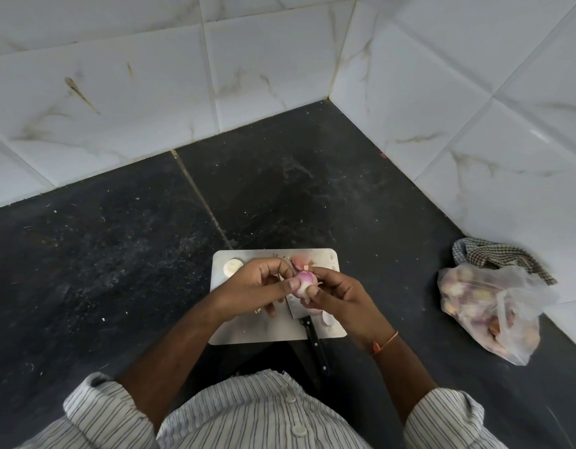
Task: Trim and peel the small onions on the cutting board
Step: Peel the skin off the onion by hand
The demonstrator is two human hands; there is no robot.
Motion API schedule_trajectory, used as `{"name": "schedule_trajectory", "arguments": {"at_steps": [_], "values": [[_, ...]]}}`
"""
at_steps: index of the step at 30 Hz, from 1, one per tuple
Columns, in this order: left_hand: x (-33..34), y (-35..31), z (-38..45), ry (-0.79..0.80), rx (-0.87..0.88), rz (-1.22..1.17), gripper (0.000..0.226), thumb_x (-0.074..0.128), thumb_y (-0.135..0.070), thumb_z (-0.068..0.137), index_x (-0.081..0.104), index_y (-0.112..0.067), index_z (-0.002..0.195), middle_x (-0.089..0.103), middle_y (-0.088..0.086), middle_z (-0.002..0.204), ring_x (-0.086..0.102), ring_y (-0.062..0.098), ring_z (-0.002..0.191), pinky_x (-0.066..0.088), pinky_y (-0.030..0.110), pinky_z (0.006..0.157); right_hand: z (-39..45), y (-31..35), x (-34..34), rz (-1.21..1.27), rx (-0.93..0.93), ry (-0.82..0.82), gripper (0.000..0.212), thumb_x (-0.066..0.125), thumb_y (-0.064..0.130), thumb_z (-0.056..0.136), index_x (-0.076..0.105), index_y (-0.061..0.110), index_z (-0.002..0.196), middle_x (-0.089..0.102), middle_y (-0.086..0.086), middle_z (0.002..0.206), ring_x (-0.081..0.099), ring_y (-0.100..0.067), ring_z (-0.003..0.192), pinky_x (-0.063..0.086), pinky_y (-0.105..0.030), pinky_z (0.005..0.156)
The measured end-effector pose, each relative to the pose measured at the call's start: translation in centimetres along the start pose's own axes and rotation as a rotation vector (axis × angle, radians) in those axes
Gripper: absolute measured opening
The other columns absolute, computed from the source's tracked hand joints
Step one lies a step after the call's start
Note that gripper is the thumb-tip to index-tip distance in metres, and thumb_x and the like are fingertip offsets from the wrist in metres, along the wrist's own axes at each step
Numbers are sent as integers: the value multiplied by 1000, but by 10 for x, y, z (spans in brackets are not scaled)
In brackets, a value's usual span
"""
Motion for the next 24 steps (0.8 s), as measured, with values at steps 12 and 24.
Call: {"name": "schedule_trajectory", "arguments": {"at_steps": [12, 24], "values": [[5, -1, -2, -142, 5, 39, 20, 89, -20, 88, 77, -22, 104, 76, -7, 72, 62, 7, 57, 57, 29, 55, 3, 7, 0, -85, -66, -43, 39, 71, 18, 96, 70, 14, 135, 76, -10, 127, 73, -26, 102, 59, -33, 90], [9, 3, -3, -152, 56, -87, 27, 85, -13, 91, 73, -21, 114, 79, -6, 103, 67, 17, 70, 59, 30, 55, 1, 7, 5, -73, -73, -91, 44, 72, 18, 96, 67, 11, 139, 78, -11, 119, 73, -23, 96, 61, -37, 84]]}}
Point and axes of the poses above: each hand's wrist, its own z-axis towards the middle knuckle, its own x-axis out of the palm, y = z × x, the point moved 2 cm from there along z, towards the middle knuckle
